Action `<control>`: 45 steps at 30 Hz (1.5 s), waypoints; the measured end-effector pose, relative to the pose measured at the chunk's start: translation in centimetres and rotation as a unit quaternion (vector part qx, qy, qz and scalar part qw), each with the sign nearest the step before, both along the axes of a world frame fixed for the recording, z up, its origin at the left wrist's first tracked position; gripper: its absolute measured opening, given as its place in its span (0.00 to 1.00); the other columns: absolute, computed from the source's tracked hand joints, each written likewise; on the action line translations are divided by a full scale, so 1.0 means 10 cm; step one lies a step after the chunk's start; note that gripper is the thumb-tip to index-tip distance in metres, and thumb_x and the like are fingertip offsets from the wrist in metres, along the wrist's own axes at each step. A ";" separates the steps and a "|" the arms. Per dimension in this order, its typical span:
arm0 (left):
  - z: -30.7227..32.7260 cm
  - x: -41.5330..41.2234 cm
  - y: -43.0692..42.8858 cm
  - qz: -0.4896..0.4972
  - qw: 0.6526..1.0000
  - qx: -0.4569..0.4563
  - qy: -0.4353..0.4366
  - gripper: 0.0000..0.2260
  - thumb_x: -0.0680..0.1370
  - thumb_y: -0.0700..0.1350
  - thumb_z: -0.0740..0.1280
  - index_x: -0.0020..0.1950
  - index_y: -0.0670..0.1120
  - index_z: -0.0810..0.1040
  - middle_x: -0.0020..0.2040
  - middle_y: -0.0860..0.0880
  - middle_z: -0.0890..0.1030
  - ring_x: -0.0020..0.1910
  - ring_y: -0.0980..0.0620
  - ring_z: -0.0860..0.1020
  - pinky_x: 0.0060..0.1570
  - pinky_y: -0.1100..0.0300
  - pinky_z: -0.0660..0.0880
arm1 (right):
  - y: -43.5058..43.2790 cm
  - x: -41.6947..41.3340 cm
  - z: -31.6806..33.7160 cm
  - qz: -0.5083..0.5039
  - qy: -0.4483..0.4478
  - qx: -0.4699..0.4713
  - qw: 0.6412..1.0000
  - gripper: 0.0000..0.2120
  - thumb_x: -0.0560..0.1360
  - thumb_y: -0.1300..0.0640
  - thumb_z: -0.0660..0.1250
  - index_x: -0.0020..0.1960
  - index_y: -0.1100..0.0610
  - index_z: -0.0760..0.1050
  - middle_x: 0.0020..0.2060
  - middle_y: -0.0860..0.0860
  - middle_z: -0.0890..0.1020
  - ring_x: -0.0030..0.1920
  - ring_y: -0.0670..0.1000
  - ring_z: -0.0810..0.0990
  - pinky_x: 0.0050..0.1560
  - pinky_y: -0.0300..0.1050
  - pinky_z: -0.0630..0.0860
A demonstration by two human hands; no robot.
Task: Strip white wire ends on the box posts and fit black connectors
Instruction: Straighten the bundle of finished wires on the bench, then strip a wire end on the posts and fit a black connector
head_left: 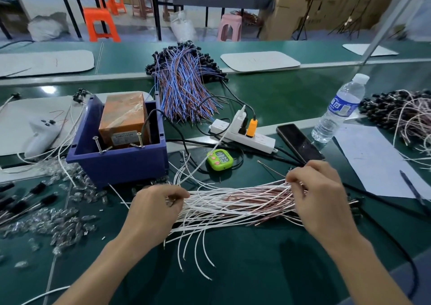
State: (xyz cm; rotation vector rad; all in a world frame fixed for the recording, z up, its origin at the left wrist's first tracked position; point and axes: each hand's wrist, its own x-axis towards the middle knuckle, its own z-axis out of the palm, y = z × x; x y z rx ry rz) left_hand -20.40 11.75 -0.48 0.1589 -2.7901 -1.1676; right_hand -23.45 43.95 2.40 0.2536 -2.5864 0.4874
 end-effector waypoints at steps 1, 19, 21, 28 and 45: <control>0.00 0.00 0.01 0.001 1.000 0.000 0.004 0.10 0.76 0.40 0.75 0.49 0.57 0.88 0.43 0.68 0.81 0.46 0.67 0.79 0.50 0.68 0.74 | -0.05 0.03 -0.07 0.003 -0.009 0.012 1.000 0.11 0.71 0.67 0.75 0.47 0.53 0.83 0.46 0.47 0.76 0.54 0.52 0.74 0.57 0.35 0.64; 0.04 0.04 0.01 -0.046 0.993 -0.105 0.001 0.28 0.75 0.52 0.70 0.75 0.59 0.71 0.66 0.59 0.77 0.67 0.57 0.71 0.69 0.54 0.66 | -0.31 0.25 -0.39 0.000 -0.145 -0.038 0.989 0.20 0.80 0.53 0.69 0.72 0.52 0.76 0.74 0.47 0.73 0.77 0.47 0.62 0.79 0.47 0.52; 0.04 0.07 -0.01 -0.039 0.996 -0.084 0.018 0.24 0.75 0.50 0.71 0.72 0.58 0.76 0.63 0.61 0.77 0.65 0.58 0.72 0.66 0.58 0.66 | -0.42 0.28 -0.37 0.013 -0.133 -0.062 0.989 0.20 0.79 0.54 0.70 0.70 0.52 0.77 0.73 0.47 0.75 0.76 0.45 0.62 0.79 0.48 0.55; 0.04 0.18 -0.18 -0.001 0.999 -0.037 0.023 0.12 0.77 0.46 0.71 0.57 0.60 0.85 0.56 0.64 0.79 0.61 0.58 0.75 0.62 0.60 0.69 | -1.06 0.27 -0.27 0.119 -0.179 -0.098 0.972 0.16 0.79 0.55 0.69 0.67 0.48 0.79 0.64 0.42 0.79 0.66 0.38 0.69 0.67 0.23 0.55; 0.11 1.23 -1.94 0.345 0.931 -0.094 0.075 0.12 0.71 0.38 0.77 0.45 0.57 0.88 0.48 0.57 0.85 0.47 0.55 0.80 0.54 0.57 0.74 | -3.84 0.31 0.16 0.423 -0.307 -0.032 0.852 0.13 0.79 0.59 0.62 0.55 0.47 0.83 0.45 0.47 0.86 0.34 0.44 0.78 0.41 0.44 0.79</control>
